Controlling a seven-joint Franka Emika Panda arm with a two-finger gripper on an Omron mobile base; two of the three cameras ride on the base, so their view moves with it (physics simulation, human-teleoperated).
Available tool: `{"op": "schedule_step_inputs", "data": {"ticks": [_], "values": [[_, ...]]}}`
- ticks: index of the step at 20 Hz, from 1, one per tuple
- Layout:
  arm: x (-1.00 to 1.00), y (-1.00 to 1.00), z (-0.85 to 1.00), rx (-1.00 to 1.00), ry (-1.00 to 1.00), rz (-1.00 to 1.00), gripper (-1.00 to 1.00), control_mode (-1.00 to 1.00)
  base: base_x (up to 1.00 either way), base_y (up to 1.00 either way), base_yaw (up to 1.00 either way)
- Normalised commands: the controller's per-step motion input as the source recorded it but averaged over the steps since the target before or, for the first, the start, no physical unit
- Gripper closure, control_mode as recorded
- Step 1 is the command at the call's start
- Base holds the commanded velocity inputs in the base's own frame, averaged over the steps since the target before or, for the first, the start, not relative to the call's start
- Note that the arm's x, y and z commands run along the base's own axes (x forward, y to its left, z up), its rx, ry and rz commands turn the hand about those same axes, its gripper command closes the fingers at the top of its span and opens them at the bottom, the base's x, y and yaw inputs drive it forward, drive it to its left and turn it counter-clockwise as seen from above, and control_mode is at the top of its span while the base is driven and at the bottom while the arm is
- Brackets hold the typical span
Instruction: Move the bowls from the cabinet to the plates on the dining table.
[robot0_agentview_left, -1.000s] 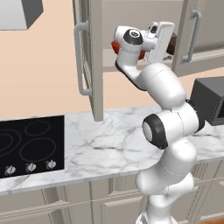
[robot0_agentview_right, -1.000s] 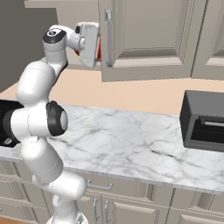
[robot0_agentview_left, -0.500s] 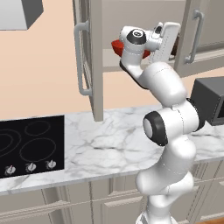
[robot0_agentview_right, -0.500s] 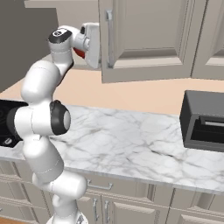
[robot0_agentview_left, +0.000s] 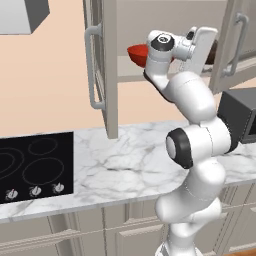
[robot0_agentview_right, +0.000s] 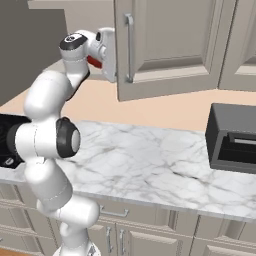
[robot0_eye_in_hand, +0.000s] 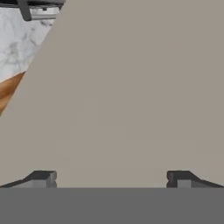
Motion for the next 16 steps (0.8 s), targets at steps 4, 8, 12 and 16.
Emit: {"op": "schedule_step_inputs", "data": {"ticks": [4, 8, 12, 16], "values": [[-0.73, -0.53, -0.04, 0.00, -0.06, -0.02, -1.00, -1.00, 0.00, 0.00, 0.00], [-0.38, -0.85, -0.01, 0.00, -0.06, 0.08, -1.00, -1.00, 0.00, 0.00, 0.00], [-0.04, -0.83, 0.00, 0.00, -0.04, 0.15, -1.00, -1.00, 0.00, 0.00, 0.00], [-0.09, -0.65, 0.00, 0.00, -0.02, 0.18, -1.00, -1.00, 0.00, 0.00, 0.00]]}}
